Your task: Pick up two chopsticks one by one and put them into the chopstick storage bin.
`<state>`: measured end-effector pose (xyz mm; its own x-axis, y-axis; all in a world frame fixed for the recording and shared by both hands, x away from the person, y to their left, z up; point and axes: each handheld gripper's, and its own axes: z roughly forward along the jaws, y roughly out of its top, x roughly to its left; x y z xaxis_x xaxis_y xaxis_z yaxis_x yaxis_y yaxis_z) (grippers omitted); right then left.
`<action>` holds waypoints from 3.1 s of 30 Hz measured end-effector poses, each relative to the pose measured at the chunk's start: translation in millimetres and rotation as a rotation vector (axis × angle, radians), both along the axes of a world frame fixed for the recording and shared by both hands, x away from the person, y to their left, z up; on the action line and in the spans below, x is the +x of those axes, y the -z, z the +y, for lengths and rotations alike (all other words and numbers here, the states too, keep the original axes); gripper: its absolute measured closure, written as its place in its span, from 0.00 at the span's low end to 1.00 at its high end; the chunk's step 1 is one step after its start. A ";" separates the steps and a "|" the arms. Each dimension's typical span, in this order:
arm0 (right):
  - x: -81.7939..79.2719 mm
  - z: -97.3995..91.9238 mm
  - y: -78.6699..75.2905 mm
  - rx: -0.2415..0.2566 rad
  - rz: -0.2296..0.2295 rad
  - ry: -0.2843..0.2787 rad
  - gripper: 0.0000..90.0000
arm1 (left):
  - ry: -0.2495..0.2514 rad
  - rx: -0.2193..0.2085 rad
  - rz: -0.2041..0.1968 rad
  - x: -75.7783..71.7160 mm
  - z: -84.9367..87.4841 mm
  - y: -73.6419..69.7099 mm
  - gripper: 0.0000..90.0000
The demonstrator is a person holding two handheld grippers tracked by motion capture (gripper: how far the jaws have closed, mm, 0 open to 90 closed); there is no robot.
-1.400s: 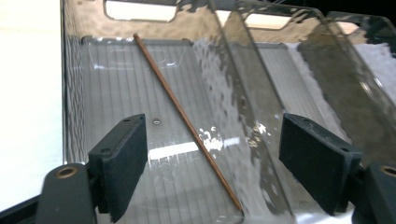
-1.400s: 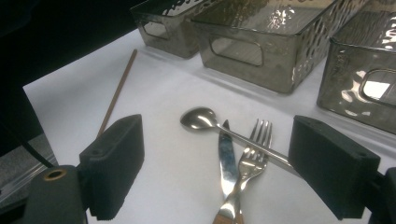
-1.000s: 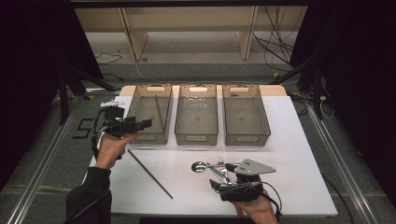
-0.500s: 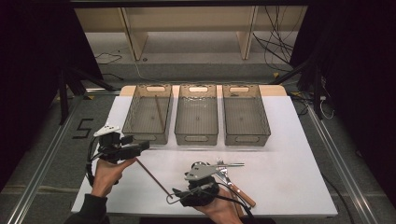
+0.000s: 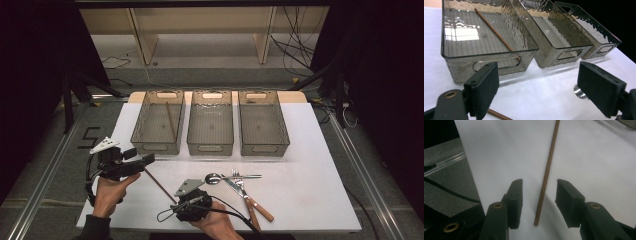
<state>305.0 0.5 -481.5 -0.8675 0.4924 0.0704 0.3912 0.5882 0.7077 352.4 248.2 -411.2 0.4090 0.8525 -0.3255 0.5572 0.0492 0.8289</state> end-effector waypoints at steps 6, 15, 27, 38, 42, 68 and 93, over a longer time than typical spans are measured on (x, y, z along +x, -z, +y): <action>2.9 4.3 4.6 -0.016 0.001 -0.001 0.73 | -0.001 0.003 0.015 0.7 -2.1 3.4 0.19; 6.1 9.5 10.4 -0.055 -0.002 -0.006 0.82 | -0.012 0.005 0.024 1.0 0.5 5.7 0.19; 8.2 10.5 9.6 -0.117 -0.036 0.000 0.94 | -0.019 0.004 0.031 1.7 0.9 7.7 0.19; 13.9 7.7 8.7 -0.123 -0.013 0.020 0.94 | -0.024 0.006 0.040 3.1 0.1 9.8 0.19; 12.8 8.1 8.8 -0.121 -0.020 0.025 0.96 | -0.025 0.007 0.040 3.3 -0.3 9.7 0.19; 21.5 -5.1 -20.0 -0.032 -0.072 0.035 0.97 | -0.098 -0.002 0.234 -0.2 -4.8 41.9 0.22; 18.3 -7.8 -21.6 -0.016 -0.096 0.022 0.96 | -0.065 -0.188 0.407 -2.2 -14.6 74.3 0.28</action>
